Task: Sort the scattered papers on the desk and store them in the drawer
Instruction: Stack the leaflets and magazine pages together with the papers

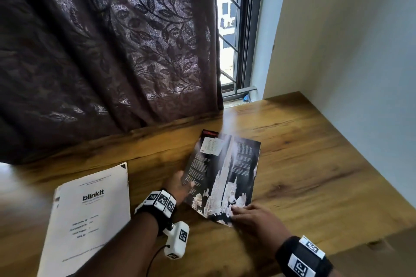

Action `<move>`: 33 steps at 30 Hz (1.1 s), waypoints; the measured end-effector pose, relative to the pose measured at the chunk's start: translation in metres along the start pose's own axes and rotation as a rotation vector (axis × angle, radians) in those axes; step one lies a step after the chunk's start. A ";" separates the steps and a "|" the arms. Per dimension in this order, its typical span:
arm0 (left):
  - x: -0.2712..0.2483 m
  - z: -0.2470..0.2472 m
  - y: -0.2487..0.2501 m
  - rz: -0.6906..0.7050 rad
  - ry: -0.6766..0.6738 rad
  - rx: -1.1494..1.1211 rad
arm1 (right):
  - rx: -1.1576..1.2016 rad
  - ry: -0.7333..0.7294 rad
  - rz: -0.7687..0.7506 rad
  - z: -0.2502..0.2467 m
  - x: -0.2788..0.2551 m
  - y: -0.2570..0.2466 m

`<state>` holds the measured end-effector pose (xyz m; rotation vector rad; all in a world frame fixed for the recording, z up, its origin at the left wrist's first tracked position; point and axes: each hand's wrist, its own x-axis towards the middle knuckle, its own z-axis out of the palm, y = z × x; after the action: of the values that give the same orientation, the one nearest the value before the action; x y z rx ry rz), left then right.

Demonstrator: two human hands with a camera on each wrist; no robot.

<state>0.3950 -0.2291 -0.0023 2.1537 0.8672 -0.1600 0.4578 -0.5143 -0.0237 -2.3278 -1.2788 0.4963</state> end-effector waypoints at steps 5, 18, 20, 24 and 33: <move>-0.028 -0.021 -0.005 0.094 0.112 -0.107 | 0.196 0.199 0.181 0.000 0.004 0.005; -0.141 -0.101 -0.133 -0.081 0.224 -0.241 | 0.850 0.043 0.314 0.037 0.096 -0.130; -0.157 -0.116 -0.162 -0.108 0.267 -0.245 | 0.832 -0.034 0.272 0.057 0.110 -0.147; -0.175 -0.142 -0.210 -0.178 0.325 -0.185 | 0.683 -0.144 0.220 0.082 0.125 -0.187; -0.165 -0.176 -0.283 -0.200 0.246 -0.108 | 0.390 -0.124 0.252 0.119 0.146 -0.241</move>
<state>0.0626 -0.0626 0.0006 2.0101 1.2057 0.0523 0.3039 -0.2499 -0.0100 -2.1545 -0.8454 0.8982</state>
